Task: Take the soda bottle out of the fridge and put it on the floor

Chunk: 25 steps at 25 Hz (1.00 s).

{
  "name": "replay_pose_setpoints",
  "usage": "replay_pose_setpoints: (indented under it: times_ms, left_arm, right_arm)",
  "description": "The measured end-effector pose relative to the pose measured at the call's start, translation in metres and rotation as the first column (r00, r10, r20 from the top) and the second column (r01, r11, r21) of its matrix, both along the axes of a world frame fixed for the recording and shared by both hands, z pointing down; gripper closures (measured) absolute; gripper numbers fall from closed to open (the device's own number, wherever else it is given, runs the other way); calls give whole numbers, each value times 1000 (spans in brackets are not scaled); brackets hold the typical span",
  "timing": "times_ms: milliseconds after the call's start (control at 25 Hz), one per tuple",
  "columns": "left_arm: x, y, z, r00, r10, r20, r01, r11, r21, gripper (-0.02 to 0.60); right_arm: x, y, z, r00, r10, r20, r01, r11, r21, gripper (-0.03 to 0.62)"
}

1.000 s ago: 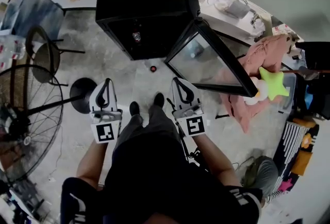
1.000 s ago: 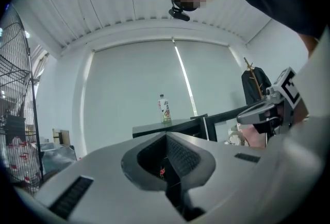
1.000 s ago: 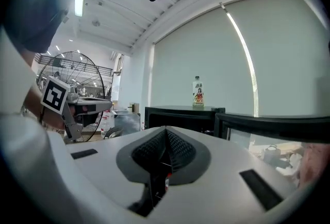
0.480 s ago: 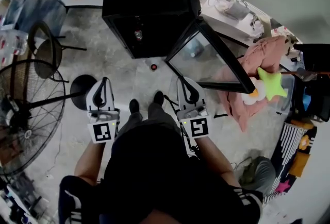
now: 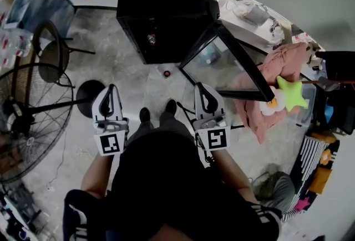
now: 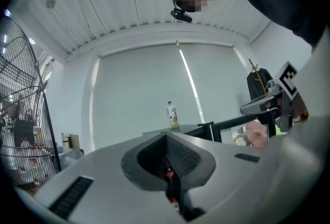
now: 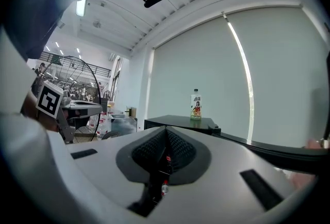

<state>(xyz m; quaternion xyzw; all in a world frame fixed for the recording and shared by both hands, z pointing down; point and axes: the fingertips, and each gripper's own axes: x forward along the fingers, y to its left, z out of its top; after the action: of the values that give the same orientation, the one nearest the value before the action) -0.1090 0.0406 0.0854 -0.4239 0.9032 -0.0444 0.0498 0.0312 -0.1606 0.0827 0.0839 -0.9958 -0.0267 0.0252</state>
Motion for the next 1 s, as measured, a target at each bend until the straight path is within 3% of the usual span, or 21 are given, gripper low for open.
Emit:
replay_pose_setpoints:
  times_ms: [1000]
  left_arm:
    - [-4, 12, -5, 999, -26, 32, 27, 1000, -12, 558]
  right_arm:
    - [-6, 6, 0, 999, 5, -33, -3, 999, 52, 574]
